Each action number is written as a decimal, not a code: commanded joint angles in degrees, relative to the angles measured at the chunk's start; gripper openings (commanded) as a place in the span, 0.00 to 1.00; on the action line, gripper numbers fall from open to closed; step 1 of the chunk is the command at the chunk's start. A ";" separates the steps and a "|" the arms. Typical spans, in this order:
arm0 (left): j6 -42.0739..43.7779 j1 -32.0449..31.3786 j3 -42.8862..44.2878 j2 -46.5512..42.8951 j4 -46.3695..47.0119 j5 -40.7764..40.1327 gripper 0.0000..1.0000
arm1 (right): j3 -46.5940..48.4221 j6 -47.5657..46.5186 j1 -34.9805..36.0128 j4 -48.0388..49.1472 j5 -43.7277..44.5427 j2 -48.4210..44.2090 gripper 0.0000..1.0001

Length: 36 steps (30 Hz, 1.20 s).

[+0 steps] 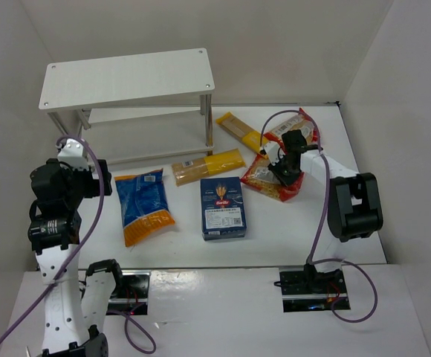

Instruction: Place and organize the pasta boxes and bags onto the shelf

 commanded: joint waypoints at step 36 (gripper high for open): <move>37.19 -3.91 -1.26 6.54 -2.11 48.72 1.00 | 54.66 6.85 28.29 -27.39 -36.30 2.86 0.00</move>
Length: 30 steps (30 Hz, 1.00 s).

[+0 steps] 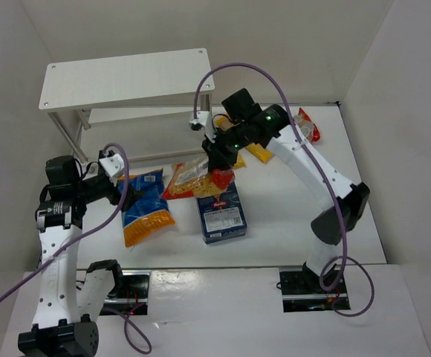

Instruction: Place and organize the pasta boxes and bags onto the shelf

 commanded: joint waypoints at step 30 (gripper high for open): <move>21.21 -0.21 -2.24 2.76 5.37 18.09 1.00 | 47.95 0.07 7.79 -8.61 -19.69 28.72 0.00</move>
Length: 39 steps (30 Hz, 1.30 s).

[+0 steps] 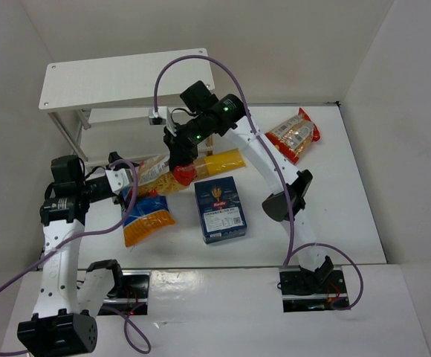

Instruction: Place and organize the pasta boxes and bags onto the shelf

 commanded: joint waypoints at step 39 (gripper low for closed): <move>-5.72 -3.09 -3.45 3.94 3.69 7.97 1.00 | 8.18 3.50 3.52 6.49 -9.46 -1.17 0.00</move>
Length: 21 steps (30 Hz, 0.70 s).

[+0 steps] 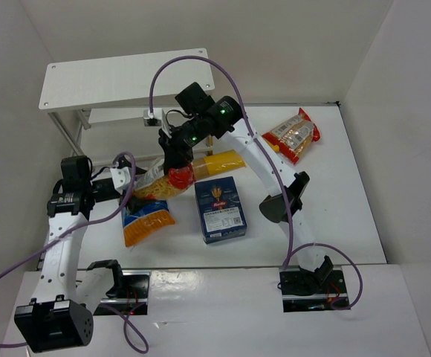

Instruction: Place and organize the pasta boxes and bags onto the shelf

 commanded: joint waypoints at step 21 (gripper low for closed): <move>-13.74 -12.05 1.00 4.53 9.86 -2.85 0.00 | 4.60 0.37 2.13 8.33 -3.89 -2.85 0.00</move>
